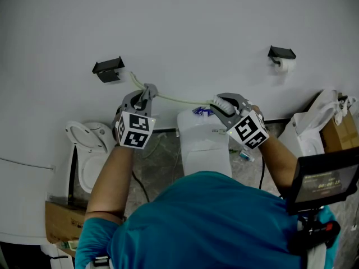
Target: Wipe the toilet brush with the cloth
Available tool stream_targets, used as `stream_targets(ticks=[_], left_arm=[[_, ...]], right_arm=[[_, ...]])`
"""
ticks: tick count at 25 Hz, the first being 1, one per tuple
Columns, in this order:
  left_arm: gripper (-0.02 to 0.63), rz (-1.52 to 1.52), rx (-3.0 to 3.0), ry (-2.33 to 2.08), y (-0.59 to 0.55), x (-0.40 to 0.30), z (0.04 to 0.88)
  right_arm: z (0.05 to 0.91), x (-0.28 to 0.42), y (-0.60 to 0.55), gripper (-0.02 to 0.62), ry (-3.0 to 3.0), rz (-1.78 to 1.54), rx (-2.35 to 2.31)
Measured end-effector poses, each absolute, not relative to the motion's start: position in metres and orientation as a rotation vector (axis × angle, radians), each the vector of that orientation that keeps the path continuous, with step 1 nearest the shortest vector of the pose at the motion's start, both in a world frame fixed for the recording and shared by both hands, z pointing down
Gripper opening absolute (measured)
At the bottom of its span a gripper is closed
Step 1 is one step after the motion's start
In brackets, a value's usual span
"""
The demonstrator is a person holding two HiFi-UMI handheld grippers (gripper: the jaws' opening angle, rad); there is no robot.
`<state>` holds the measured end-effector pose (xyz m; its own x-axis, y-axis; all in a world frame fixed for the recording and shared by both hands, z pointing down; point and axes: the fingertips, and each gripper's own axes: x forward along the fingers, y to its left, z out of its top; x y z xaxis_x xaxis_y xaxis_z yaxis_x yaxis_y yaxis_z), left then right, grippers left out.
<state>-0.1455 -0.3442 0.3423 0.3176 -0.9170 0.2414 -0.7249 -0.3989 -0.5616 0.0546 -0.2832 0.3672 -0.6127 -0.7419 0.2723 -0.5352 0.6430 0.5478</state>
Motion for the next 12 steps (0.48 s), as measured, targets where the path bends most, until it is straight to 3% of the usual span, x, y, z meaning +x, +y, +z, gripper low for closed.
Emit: stream_targets(ticks=[12], left_arm=[[0.04,-0.74,-2.143,1.551,-0.356,-0.184,0.315]], right_arm=[[0.367,0.064,-0.272,0.114,-2.473,-0.519,0.961]])
